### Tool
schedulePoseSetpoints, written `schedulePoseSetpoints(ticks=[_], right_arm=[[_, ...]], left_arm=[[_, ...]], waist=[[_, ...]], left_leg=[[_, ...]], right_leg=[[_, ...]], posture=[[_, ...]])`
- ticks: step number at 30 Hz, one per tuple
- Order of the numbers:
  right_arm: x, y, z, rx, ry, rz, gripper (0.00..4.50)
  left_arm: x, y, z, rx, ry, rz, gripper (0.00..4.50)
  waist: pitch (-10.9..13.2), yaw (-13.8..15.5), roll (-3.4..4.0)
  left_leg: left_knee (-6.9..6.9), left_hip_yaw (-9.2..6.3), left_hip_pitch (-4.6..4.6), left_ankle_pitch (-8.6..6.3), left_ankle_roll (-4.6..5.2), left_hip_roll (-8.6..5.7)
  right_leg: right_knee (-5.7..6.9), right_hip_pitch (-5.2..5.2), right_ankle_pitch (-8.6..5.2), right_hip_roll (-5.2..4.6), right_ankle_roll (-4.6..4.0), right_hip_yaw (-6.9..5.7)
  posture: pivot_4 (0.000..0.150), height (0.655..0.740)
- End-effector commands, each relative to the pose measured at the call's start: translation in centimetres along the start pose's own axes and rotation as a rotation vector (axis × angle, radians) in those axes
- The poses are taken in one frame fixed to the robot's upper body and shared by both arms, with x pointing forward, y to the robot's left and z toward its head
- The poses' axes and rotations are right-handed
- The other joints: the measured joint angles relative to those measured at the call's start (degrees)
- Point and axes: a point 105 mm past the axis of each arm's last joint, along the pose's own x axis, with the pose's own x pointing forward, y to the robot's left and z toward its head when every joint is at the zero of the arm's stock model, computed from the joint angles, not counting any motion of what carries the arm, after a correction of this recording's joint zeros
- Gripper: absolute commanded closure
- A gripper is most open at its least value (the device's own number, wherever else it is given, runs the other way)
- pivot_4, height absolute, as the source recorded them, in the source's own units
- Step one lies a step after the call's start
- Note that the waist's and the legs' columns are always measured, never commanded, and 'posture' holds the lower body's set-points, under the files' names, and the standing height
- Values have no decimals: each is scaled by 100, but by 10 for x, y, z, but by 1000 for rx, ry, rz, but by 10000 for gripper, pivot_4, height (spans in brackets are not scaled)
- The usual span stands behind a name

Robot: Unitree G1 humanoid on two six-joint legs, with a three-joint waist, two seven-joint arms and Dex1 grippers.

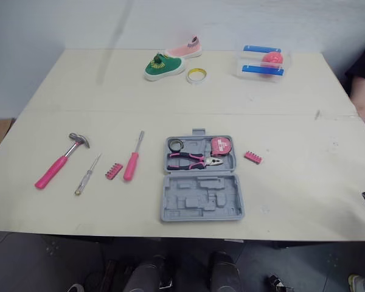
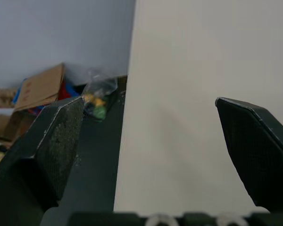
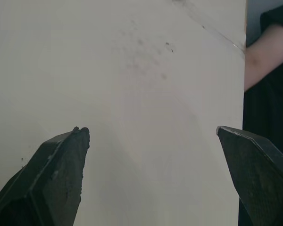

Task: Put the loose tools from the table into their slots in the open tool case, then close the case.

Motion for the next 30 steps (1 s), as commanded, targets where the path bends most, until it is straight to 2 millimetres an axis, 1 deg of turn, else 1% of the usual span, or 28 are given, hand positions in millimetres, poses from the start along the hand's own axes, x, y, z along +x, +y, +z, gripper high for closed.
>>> schedulePoseSetpoints(ticks=[1, 3, 5, 7, 8, 9, 11, 12, 13, 15, 17, 20, 22, 24, 26, 28, 30], right_arm=[[13, 8, 23, -16, -145, 55, 0], [28, 22, 40, 7, -261, 131, 0], [32, 27, 47, 13, -308, 163, 0], [40, 42, 65, 30, -433, 242, 0], [45, 51, 78, 55, -508, 279, 0], [48, 56, 86, 74, -557, 304, 0], [51, 70, 105, 98, -658, 357, 0], [52, 79, 114, 95, -698, 394, 0], [53, 92, 127, 88, -749, 436, 0], [53, 117, 149, 63, -825, 521, 0], [50, 133, 163, 63, -861, 582, 0], [40, 171, 186, 18, -925, 746, 0], [32, 191, 195, -10, -950, 853, 0], [29, 200, 202, -28, -968, 886, 0], [30, 203, 207, -35, -983, 886, 0], [32, 205, 212, -30, -988, 880, 0], [33, 206, 215, -25, -986, 879, 0]], left_arm=[[2, -3, 18, 21, -68, -35, 171], [4, -11, 24, 13, -96, -75, 171], [4, -14, 27, 6, -103, -84, 171], [3, -28, 34, -16, -102, -168, 171], [1, -41, 41, -27, -96, -246, 171], [-2, -50, 45, -35, -88, -301, 171], [-5, -61, 52, -72, -55, -362, 171], [-5, -65, 54, -93, -30, -381, 171], [-4, -73, 56, -123, 10, -424, 171], [1, -85, 61, -96, 50, -464, 171], [7, -91, 66, -105, 63, -468, 171], [13, -118, 77, -103, 84, -542, 171], [14, -133, 75, -116, 135, -565, 171], [16, -146, 73, -129, 160, -562, 171], [21, -161, 74, -149, 164, -548, 171], [26, -182, 74, -154, 172, -556, 171], [31, -194, 73, -180, 179, -544, 171]], waist=[[-5, -38, -9], [-10, -110, -21], [-9, -140, -20], [-7, -138, -16], [-7, -138, -15], [-6, -142, -14], [-5, -136, -19], [-5, -131, -19], [-5, -125, -19], [-5, -112, -18], [-4, -60, -15], [-4, 28, -15], [-4, 41, -15], [-4, 36, -15], [-4, 37, -16], [-4, 38, -16], [-4, 40, -17]], left_leg=[[2, 9, 1, 0, 0, 2], [4, 21, 3, 0, 0, 19], [4, 21, 5, 3, -4, 25], [-3, 29, 3, 12, -20, 25], [-3, 35, 5, 12, -23, 27], [-3, 39, 6, 15, -15, 29], [1, 44, 6, 23, 5, 39], [9, 45, 4, 22, 8, 36], [8, 44, 5, 21, 6, 36], [8, 44, 6, 15, -3, 35], [7, 41, 8, 9, -20, 36], [6, 41, 6, 11, -24, 35], [6, 41, 4, 10, -26, 34], [6, 42, 2, 5, -24, 33], [7, 46, 2, 2, -23, 32], [8, 48, 2, 1, -22, 29], [11, 50, 2, 2, -20, 30]], right_leg=[[10, -8, 0, 1, 0, 2], [17, -14, 3, 13, -4, 6], [25, -17, 5, 17, -8, 17], [37, -32, 3, 16, -13, 26], [37, -32, 2, 17, -13, 24], [39, -33, 1, 17, -15, 21], [54, -29, 2, 22, -16, 21], [51, -33, 2, 20, -16, 22], [49, -32, 2, 18, -16, 25], [50, -34, 2, 18, -16, 29], [55, -37, 2, 18, -17, 28], [55, -42, 2, 18, -22, 32], [51, -42, 2, 18, -22, 34], [46, -42, 2, 17, -22, 36], [43, -41, 2, 18, -22, 40], [42, -40, 2, 19, -22, 40], [47, -40, 2, 22, -22, 40]], posture=[[1500, 7400], [1500, 7400], [1500, 7400], [1500, 7400], [1500, 7400], [1500, 7400], [1500, 7400], [1500, 7400], [1500, 7400], [1500, 7400], [1500, 7400], [1500, 7400], [1500, 7400], [1500, 7400], [1500, 7400], [1500, 7400], [1500, 7400]])
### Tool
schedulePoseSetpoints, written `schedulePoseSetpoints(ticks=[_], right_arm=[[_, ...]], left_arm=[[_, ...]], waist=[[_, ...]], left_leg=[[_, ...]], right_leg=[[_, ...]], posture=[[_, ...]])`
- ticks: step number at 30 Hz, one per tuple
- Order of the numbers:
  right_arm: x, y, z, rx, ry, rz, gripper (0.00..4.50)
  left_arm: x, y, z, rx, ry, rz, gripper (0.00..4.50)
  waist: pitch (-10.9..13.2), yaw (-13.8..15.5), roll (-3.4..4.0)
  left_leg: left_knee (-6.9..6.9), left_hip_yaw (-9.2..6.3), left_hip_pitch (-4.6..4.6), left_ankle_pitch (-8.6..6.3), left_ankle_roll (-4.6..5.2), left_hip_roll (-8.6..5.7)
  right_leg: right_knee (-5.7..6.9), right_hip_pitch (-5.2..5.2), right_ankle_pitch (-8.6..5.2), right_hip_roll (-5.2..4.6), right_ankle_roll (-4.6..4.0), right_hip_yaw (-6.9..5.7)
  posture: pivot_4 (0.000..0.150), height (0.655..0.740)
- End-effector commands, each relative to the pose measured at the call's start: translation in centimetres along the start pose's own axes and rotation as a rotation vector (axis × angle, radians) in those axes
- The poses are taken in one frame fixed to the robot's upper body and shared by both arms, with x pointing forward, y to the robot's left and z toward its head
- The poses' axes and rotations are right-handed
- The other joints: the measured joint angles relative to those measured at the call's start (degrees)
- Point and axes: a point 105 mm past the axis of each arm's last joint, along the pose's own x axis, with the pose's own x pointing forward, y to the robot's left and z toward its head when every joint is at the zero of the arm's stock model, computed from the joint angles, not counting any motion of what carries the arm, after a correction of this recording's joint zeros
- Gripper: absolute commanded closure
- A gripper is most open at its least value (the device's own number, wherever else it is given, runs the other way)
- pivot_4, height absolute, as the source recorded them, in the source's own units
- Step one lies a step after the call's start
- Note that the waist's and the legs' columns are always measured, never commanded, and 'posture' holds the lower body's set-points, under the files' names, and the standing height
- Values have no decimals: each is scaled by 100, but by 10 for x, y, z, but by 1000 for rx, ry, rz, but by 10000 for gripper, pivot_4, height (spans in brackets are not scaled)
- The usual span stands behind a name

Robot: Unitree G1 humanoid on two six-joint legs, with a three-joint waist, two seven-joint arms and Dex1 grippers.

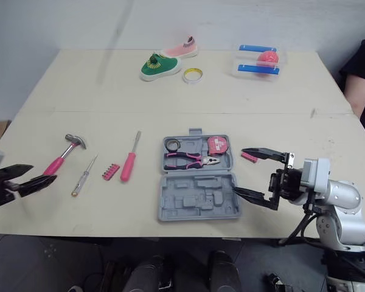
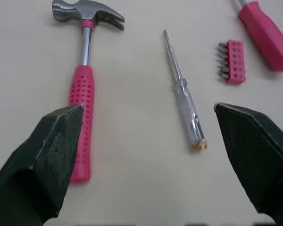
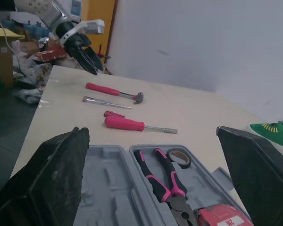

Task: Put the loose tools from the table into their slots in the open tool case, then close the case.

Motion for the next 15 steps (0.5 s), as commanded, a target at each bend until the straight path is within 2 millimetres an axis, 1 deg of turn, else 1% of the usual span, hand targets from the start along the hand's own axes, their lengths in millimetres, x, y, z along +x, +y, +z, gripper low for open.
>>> schedulePoseSetpoints(ticks=[1, 3, 4, 7, 9, 13, 15], right_arm=[[8, -1, 8, -23, -16, 8, 0], [12, -1, 9, -22, -15, 13, 0], [15, -2, 11, -25, -15, 15, 0], [23, -4, 18, -33, -17, 19, 0], [27, -4, 22, -35, -16, 18, 0], [30, -6, 27, -41, -12, 11, 0], [32, -8, 27, -47, -9, 7, 0]], left_arm=[[15, -16, 2, -3, 2, 19, 171], [23, -19, -4, -21, 12, 41, 171], [29, -21, -8, -27, 20, 62, 171], [41, -23, -17, -28, 58, 98, 171], [44, -22, -21, -6, 84, 110, 171], [47, -23, -23, -22, 91, 96, 171], [49, -25, -39, -15, 168, 73, 5424]], waist=[[-1, 0, -1], [-1, -13, -3], [-1, -15, -3], [-2, -9, -4], [-4, -2, -7], [-5, 16, -8], [-5, 12, -8]], left_leg=[[2, 0, 0, 1, 1, 0], [4, 1, 1, 4, 3, 1], [3, 4, 2, 19, 27, 4], [8, 10, 5, 22, 29, 4], [9, 10, 5, 21, 27, 3], [7, 9, 3, 19, 26, 2], [8, 11, 3, 19, 27, 1]], right_leg=[[3, 0, 0, 0, 0, 0], [9, 0, 0, 4, 0, 1], [13, -1, 0, 7, 0, 3], [16, -4, 0, 7, 0, 10], [17, -5, 0, 6, 0, 11], [12, -6, 0, 4, -1, 11], [12, -6, 1, 3, -1, 12]], posture=[[1500, 7400], [1500, 7400], [1500, 7400], [1500, 7400], [1500, 7400], [1500, 7400], [1500, 7400]])
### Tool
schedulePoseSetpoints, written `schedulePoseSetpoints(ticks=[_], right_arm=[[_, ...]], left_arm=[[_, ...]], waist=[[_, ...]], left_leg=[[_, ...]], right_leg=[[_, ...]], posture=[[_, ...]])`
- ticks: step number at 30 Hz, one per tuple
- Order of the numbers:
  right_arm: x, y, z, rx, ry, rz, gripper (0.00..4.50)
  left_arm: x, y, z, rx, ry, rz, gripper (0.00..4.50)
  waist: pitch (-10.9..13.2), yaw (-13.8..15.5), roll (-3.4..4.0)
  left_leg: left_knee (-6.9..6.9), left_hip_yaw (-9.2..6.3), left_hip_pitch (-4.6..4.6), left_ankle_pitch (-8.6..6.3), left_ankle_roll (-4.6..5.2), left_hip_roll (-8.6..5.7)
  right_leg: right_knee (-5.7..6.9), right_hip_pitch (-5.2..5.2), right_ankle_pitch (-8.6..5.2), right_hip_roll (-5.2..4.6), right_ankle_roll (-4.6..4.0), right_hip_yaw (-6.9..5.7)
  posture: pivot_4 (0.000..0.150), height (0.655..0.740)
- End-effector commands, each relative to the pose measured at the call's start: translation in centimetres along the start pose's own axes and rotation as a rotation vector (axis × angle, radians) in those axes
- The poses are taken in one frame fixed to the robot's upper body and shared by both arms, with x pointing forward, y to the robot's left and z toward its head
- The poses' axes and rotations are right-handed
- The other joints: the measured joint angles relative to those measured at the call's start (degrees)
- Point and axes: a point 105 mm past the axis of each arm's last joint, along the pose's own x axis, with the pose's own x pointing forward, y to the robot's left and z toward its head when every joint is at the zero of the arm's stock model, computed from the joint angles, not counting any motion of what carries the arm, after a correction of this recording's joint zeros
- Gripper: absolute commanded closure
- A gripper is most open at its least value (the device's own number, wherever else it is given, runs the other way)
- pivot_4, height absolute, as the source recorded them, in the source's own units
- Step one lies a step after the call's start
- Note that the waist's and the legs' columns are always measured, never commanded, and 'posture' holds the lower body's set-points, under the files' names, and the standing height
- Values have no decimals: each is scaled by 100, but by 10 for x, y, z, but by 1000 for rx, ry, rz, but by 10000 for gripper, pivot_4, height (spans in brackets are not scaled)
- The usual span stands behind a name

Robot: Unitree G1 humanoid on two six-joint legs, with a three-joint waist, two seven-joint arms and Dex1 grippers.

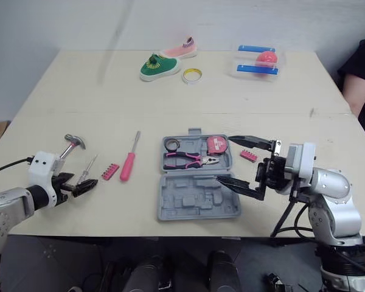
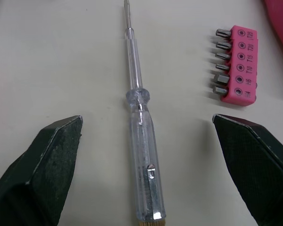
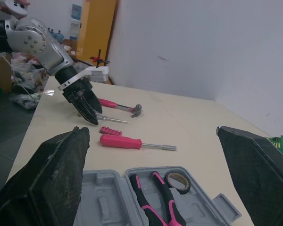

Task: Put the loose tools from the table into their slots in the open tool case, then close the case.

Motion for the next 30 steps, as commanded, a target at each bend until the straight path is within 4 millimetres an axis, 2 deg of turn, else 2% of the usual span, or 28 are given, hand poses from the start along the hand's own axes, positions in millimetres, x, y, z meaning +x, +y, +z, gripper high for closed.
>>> schedulePoseSetpoints(ticks=[1, 7, 9, 10, 11, 15, 17, 18, 22, 24, 25, 27, 30], right_arm=[[5, -4, 12, -58, -9, 0, 0], [6, -9, 9, -49, -3, -8, 0], [5, -11, 6, -51, 6, -10, 0], [5, -12, 5, -52, 10, -12, 0], [4, -12, 5, -53, 12, -12, 0], [0, -13, 2, -62, 48, -33, 0], [-5, -16, 1, -72, 70, -65, 0], [-10, -18, -1, -73, 90, -81, 0], [-27, -24, -6, -60, 149, -136, 0], [-40, -24, -13, -44, 202, -140, 0], [-49, -23, -18, -33, 234, -140, 0], [-61, -22, -24, -16, 268, -143, 0], [-75, -18, -34, 3, 306, -136, 0]], left_arm=[[2, 2, -18, 12, 85, -7, 8162], [7, -2, -28, -50, 88, -49, 33474], [7, 3, -19, -46, 35, -36, 42684], [7, 4, -15, -37, 15, -36, 44262], [7, 4, -13, -29, 3, -37, 44262], [-16, 5, 46, 80, -243, -77, 44262], [-27, -15, 74, 208, -321, -171, 44262], [-31, -33, 84, 295, -346, -246, 44262], [-33, -76, 97, 455, -345, -433, 44262], [-30, -109, 98, 581, -317, -576, 44262], [-25, -133, 94, 662, -282, -671, 44262], [-18, -163, 91, 766, -247, -778, 44262], [-1, -191, 92, 819, -214, -827, 44262]], waist=[[0, -8, 0], [-3, -10, 5], [-5, 0, 6], [-5, 14, 6], [-5, 26, 6], [-2, 72, 2], [4, 111, -15], [3, 132, -19], [-1, 134, -13], [0, 127, -14], [1, 129, -16], [3, 186, -19], [3, 177, -19]], left_leg=[[0, 1, 1, 0, 0, 0], [-3, 7, 8, 0, 0, 1], [-2, 9, 8, -1, 1, -1], [-2, 9, 9, -1, 2, -2], [-1, 9, 8, -1, 2, -2], [0, 10, 5, -1, 2, 0], [3, 10, -4, 0, 0, 4], [4, 8, -8, 0, -1, 5], [2, 17, -9, -10, 5, -13], [1, 32, -4, -5, 21, -12], [1, 34, -4, -5, 22, -9], [6, 35, -7, -4, 23, -9], [16, 53, 0, -2, 27, -5]], right_leg=[[1, 0, 0, 0, 0, 2], [2, 0, 0, 0, 0, 9], [2, 0, 0, -2, 0, 11], [3, 0, 0, -2, 0, 11], [3, 0, 0, -3, 0, 11], [3, -4, 1, -1, -2, 11], [5, -13, 2, 2, -3, 9], [4, -15, 3, 2, -5, 7], [-8, -9, 7, -9, -3, 16], [-10, -9, 10, -4, 3, 29], [-11, -9, 10, 2, 3, 28], [-12, -8, 10, 31, 3, 22], [-12, -7, 17, 67, 15, 30]], posture=[[1500, 7400], [1500, 7400], [1500, 7400], [1500, 7400], [1500, 7400], [1500, 7400], [1500, 7400], [1500, 7400], [1500, 7400], [1500, 7400], [1500, 7400], [1500, 7400], [1500, 7400]])
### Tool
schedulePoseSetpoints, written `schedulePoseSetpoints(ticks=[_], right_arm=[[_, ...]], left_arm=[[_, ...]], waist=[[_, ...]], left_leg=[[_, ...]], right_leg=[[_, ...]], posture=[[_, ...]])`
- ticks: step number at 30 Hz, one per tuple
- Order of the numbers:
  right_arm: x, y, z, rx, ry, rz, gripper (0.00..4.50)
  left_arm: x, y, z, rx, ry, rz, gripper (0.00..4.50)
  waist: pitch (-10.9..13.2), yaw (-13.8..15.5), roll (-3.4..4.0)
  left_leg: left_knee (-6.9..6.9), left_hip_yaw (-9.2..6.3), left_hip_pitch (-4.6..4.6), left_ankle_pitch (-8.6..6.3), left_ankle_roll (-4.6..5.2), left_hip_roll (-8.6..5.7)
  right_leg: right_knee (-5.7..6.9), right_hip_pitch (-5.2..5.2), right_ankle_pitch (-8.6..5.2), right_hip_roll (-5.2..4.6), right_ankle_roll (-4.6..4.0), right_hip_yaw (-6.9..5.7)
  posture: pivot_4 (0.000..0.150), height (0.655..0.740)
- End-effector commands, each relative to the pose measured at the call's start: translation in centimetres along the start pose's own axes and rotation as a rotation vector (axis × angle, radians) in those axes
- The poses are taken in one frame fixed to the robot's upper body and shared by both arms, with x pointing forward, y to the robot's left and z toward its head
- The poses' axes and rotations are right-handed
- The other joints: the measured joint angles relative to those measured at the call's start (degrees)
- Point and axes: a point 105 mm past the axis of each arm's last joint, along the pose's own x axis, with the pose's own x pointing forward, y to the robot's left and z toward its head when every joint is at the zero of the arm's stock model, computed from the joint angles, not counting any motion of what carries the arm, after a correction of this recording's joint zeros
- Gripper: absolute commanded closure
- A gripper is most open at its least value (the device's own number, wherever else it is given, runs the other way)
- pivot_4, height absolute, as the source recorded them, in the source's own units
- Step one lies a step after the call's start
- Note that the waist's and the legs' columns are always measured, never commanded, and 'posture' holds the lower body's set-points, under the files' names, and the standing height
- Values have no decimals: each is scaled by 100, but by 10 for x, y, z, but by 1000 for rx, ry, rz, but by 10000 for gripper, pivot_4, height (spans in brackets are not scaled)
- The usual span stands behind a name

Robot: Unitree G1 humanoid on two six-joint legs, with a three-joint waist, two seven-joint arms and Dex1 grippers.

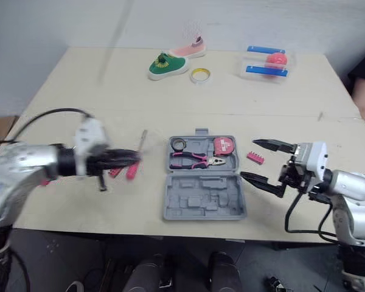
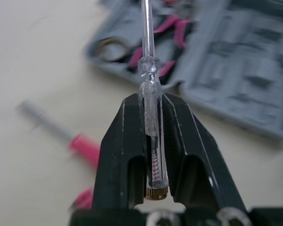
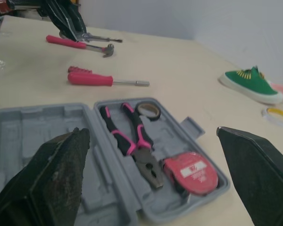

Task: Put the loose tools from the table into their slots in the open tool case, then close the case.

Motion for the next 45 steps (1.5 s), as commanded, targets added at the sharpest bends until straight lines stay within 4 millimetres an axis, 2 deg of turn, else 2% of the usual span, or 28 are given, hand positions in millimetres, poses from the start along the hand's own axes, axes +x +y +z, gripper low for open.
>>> schedulePoseSetpoints(ticks=[1, 5, 7, 11, 13, 20, 25, 33, 37, 45], right_arm=[[-15, -3, -2, -27, 16, -16, 0], [-30, 2, -12, -4, 45, -20, 0], [-31, 3, -11, -10, 42, -27, 0], [-32, 7, -8, -17, 33, -40, 0], [-30, 10, -4, -22, 26, -51, 0], [-27, 16, 1, -21, 19, -60, 0], [-22, 15, 5, -32, 10, -59, 0], [-15, 15, 11, -36, 3, -56, 0], [-13, 16, 11, -33, 2, -54, 0], [-11, 16, 13, -30, -7, -55, 0]], left_arm=[[25, -4, 5, 61, 47, -49, 44262], [65, -6, 3, 146, 147, -118, 44262], [78, -7, 2, 177, 186, -141, 44262], [86, -7, 0, 190, 248, -180, 44262], [91, 0, 2, 216, 266, -141, 44262], [95, -3, -1, 236, 289, -142, 44262], [91, -4, -11, 239, 340, -160, 44262], [105, -13, -18, 225, 341, -160, 44262], [103, -10, -23, 245, 377, -146, 44262], [96, 0, -18, 296, 389, -111, 44262]], waist=[[0, -32, 0], [1, -64, 0], [1, -61, -1], [1, -75, -1], [1, -62, 0], [1, -53, 0], [1, -59, 0], [1, -31, 0], [1, 2, 0], [1, 32, 0]], left_leg=[[5, 9, 0, 0, 0, 10], [22, 9, 2, 2, 1, 16], [33, 7, 0, 2, 2, 18], [46, 7, -3, -1, 6, 23], [46, 4, -4, -1, 6, 24], [60, -2, -11, -3, 10, 21], [61, -3, -12, -3, 10, 22], [68, -6, -11, -5, 13, 21], [72, -7, -9, -6, 15, 21], [72, -7, -9, -6, 15, 22]], right_leg=[[-3, -2, 3, 10, 3, 5], [9, -3, 3, 21, 3, 7], [13, -2, 3, 22, 3, 8], [17, -2, 3, 20, 3, 30], [17, -3, 2, 19, 1, 44], [20, -2, 2, 11, 1, 51], [20, -1, 2, 11, 1, 51], [22, 4, 2, 10, 1, 49], [23, 7, 2, 10, 1, 48], [24, 7, 2, 11, 1, 48]], posture=[[1500, 7400], [1500, 7400], [1500, 7400], [1500, 7400], [1500, 7400], [1500, 7400], [1500, 7400], [1500, 7400], [1500, 7400], [1500, 7400]])
